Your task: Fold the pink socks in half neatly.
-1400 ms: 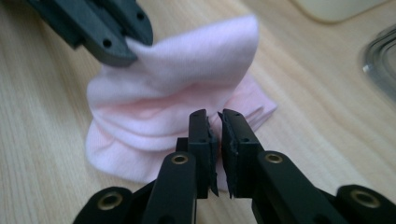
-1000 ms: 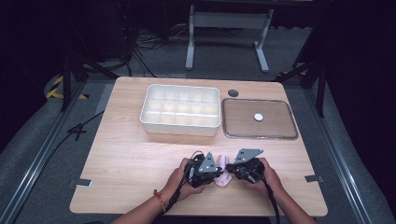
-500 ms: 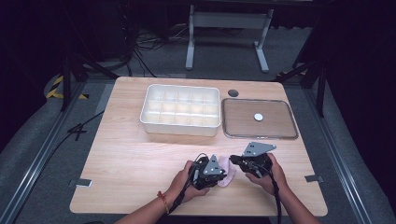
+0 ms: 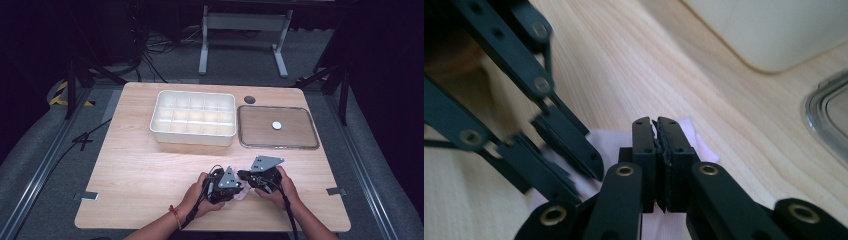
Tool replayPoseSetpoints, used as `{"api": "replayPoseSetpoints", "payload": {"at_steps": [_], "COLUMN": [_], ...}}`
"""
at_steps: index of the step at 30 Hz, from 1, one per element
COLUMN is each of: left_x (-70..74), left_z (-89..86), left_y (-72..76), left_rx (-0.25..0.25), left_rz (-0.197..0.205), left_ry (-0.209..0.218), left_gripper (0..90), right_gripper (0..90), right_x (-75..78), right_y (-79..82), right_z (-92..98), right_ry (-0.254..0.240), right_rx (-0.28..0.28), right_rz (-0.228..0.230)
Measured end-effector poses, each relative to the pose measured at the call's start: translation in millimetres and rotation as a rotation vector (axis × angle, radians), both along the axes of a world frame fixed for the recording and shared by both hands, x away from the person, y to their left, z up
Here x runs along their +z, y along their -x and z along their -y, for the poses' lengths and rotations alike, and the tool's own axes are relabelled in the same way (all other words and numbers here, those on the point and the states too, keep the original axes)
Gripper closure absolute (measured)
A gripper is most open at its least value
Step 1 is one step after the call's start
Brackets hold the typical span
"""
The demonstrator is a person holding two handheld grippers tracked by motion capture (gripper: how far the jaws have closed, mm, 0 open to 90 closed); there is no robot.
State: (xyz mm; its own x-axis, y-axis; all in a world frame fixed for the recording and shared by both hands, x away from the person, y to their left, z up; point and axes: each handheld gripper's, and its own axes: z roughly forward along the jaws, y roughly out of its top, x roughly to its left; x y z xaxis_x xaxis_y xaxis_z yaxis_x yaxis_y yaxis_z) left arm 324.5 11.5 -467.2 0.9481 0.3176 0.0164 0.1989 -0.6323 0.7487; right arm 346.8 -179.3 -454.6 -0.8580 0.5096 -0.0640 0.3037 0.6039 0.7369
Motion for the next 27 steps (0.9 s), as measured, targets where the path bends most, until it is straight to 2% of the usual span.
{"api": "replayPoseSetpoints", "payload": {"at_steps": [2, 6, 10, 15, 18, 20, 23, 25, 27], "left_x": [0.3, 1.0, 6.2, 14.7, 23.6, 26.5, 21.5, 14.4, 7.6], "left_z": [-0.2, -1.9, -6.8, -16.2, -25.1, -30.3, -29.2, -23.2, -14.6], "left_y": [0.6, 1.7, 4.0, 4.5, 1.1, -4.1, -10.3, -8.4, -2.7], "left_rx": [-0.006, -0.008, -0.052, -0.088, -0.072, -0.03, -0.012, -0.043, -0.098], "left_rz": [0.003, -0.014, -0.035, -0.062, -0.032, -0.032, -0.035, -0.014, 0.021], "left_ry": [-0.004, 0.005, 0.021, 0.042, 0.053, 0.089, 0.108, 0.094, 0.054], "left_gripper": [79.3, 78.8, 77.3, 78.3, 81.3, 82.2, 83.3, 83.2, 83.3], "right_gripper": [87.8, 88.4, 89.0, 89.1, 89.1, 89.2, 89.2, 89.2, 89.3], "right_x": [-5.2, -7.0, -10.2, -10.9, -11.0, -10.9, -11.4, -11.7, -11.4], "right_y": [-2.1, -3.2, -4.1, -2.5, -2.7, -2.2, -2.0, -2.1, -1.3], "right_z": [2.3, 6.4, 10.4, 11.4, 11.7, 11.2, 11.0, 10.6, 10.0], "right_ry": [0.02, 0.017, 0.001, 0.005, 0.004, 0.005, 0.003, -0.004, 0.001], "right_rx": [0.0, -0.003, -0.005, -0.001, 0.002, 0.0, 0.009, 0.018, 0.016], "right_rz": [-0.007, -0.027, -0.039, -0.038, -0.038, -0.036, -0.029, -0.032, -0.033]}}
